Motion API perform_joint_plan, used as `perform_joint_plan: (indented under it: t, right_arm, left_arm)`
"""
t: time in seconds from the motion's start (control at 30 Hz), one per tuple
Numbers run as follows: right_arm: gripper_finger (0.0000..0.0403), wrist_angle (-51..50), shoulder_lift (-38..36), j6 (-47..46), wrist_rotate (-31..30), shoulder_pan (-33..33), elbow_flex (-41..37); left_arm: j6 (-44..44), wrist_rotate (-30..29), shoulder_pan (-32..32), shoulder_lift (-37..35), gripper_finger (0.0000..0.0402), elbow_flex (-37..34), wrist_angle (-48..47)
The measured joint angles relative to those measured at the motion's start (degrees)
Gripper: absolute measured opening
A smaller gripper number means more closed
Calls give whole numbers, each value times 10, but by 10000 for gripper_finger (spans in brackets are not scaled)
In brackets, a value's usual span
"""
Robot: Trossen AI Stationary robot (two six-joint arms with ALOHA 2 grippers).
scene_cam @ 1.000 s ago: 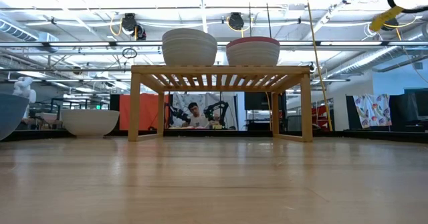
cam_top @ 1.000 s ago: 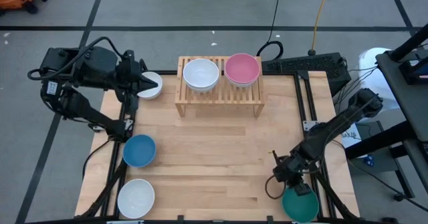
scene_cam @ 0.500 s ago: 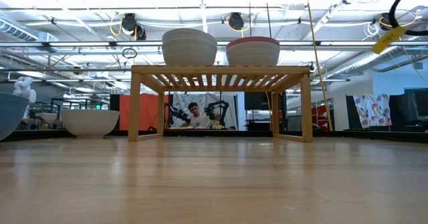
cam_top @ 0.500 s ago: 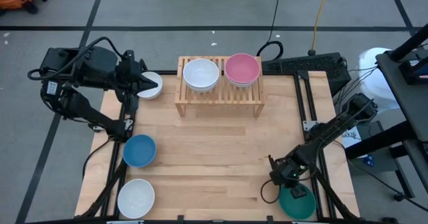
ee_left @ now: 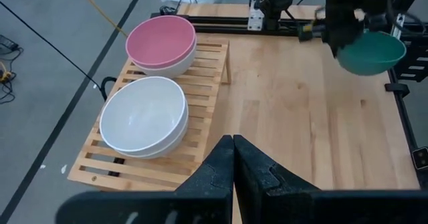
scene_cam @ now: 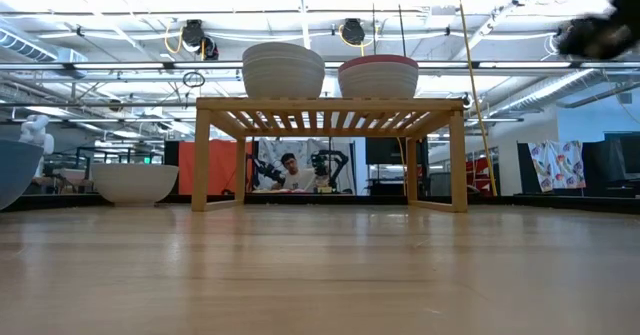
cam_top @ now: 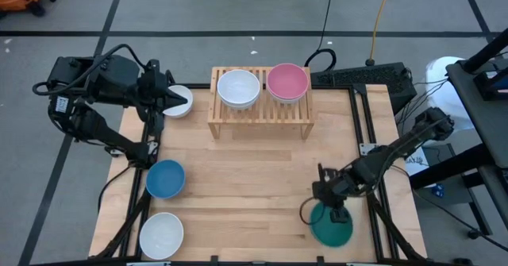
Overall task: Place and stack bowls onto a shelf
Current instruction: Stack the green bowl on top of the pink bowl on the shelf
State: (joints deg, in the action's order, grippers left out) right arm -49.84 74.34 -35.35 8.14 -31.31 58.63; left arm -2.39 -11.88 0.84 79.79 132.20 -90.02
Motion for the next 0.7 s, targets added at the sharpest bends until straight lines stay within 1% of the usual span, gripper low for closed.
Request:
perform_joint_plan:
  t: [0.13,0.3,0.43,0.47,0.7]
  right_arm:
    - [0,-115,0,6,-56,36,103]
    - [0,-190,0,33,-132,97,211]
    - [0,-229,0,33,-208,164,287]
    - [0,-234,0,46,-217,183,304]
    - [0,-215,11,196,-218,317,420]
  left_arm:
    - [6,0,0,0,3,0,0]
    - [6,0,0,0,3,0,0]
    - [4,0,0,0,3,0,0]
    - [3,0,0,0,3,0,0]
    - [0,0,0,0,3,0,0]
